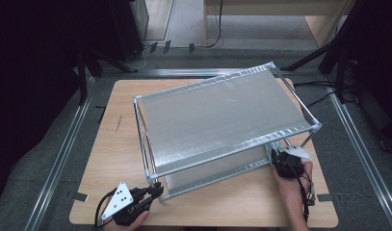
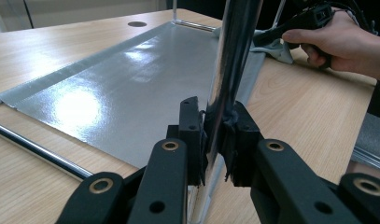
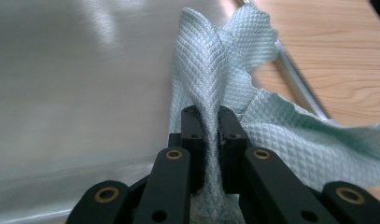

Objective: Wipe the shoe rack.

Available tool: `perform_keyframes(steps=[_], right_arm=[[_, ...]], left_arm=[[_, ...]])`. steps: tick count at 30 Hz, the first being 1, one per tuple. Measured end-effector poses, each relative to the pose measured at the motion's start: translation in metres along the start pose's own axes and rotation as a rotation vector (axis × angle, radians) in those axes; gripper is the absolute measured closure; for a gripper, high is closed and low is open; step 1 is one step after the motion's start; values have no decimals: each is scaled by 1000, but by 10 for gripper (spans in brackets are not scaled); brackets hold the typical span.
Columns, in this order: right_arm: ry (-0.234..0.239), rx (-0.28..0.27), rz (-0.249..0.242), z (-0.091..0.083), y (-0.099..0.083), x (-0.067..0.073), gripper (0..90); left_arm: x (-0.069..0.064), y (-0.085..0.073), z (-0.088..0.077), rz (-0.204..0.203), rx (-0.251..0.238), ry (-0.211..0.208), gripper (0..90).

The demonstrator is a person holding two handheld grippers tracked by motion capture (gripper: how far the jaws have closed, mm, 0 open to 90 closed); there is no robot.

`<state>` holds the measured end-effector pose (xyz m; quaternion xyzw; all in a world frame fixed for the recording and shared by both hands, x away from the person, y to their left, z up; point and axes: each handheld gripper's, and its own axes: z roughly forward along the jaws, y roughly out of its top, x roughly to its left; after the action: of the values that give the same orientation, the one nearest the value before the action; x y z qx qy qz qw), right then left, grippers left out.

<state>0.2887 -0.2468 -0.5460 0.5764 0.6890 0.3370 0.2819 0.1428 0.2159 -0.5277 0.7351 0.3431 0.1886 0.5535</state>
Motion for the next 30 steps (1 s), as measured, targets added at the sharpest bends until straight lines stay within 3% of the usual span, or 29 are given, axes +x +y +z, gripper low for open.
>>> perform_keyframes(steps=[10,30], right_arm=[[67,-1,-39,-6,-7,34,842],[339,11,-237,-20,-28,184,845]], left_arm=[[0,0,0,-6,1,5,794],[-6,1,7,-44,-4,-3,791]])
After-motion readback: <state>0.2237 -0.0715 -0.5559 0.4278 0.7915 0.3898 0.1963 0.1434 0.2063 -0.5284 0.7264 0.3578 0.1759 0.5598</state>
